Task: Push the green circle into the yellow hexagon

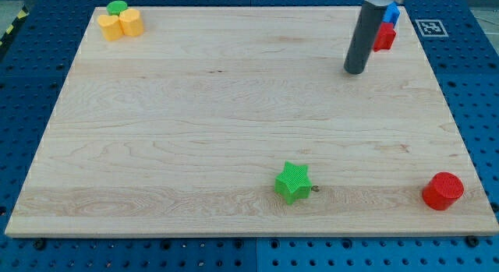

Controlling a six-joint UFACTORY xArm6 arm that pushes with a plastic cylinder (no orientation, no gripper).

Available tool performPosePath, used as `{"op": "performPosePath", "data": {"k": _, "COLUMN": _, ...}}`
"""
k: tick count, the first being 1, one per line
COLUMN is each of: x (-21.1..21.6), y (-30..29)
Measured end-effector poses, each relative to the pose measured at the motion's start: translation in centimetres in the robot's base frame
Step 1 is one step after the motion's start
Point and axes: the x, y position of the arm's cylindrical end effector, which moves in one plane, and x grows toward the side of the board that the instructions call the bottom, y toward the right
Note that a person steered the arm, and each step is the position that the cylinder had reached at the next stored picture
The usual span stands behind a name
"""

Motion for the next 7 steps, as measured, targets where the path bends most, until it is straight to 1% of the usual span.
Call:
{"op": "performPosePath", "data": {"k": 2, "x": -1.7, "y": -6.3}}
{"op": "performPosePath", "data": {"k": 3, "x": -2.7, "y": -11.5}}
{"op": "performPosePath", "data": {"k": 4, "x": -5.6, "y": -15.6}}
{"op": "performPosePath", "data": {"k": 5, "x": -9.2, "y": -17.7}}
{"op": "performPosePath", "data": {"k": 6, "x": -10.7, "y": -22.5}}
{"op": "performPosePath", "data": {"k": 7, "x": -13.3, "y": -28.4}}
